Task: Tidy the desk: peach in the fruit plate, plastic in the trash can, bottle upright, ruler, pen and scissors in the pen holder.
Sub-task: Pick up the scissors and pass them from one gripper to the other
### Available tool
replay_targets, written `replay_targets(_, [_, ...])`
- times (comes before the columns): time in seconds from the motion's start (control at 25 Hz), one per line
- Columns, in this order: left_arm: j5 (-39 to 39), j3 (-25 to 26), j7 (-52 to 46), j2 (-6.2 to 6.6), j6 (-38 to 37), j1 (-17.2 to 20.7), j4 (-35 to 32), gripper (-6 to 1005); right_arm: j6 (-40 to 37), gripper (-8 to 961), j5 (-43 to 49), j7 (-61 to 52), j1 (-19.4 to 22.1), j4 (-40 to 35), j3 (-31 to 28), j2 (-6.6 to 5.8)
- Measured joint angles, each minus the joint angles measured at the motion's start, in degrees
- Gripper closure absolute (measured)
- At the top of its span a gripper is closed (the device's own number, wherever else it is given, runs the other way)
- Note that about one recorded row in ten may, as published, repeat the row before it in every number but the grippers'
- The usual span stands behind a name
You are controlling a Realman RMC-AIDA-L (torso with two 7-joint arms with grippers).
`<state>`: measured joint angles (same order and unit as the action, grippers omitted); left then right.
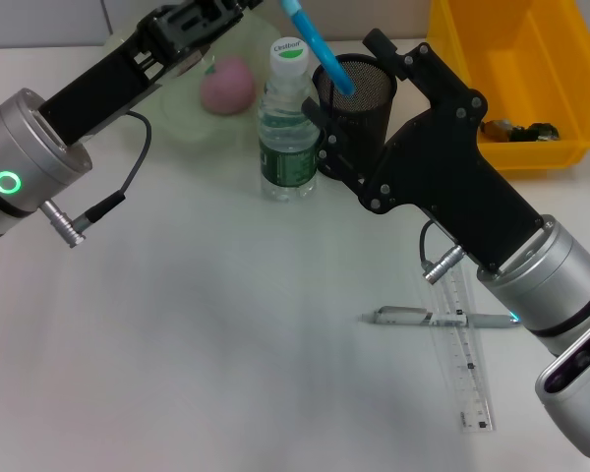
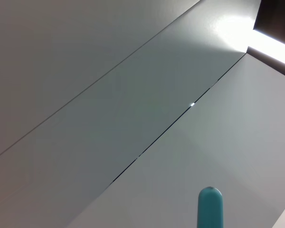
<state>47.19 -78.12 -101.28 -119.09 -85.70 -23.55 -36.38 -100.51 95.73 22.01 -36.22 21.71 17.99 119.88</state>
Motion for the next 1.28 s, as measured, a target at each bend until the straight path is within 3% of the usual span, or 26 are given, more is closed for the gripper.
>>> replay_targets(0.4, [-0.01,-0.37,-0.34,0.0,0.0,0.0,0.09,777,0.07,384,0.08,0.0,-0.44,0.0,-0.13,0.0])
replay_targets(0.6, [-1.77,-1.93,-0.28,0.0,0.01,-0.01,0.14,777,0.65,567,0.08,-0.04,-0.89,0.01,-0.15,0.0])
replay_targets(1.28, [-3.49,-3.22,0.09,0.0,-0.24,-0.03,0.79,777,1.5,605,0.08,-0.04,-1.31,0.61,-1.54,0.0])
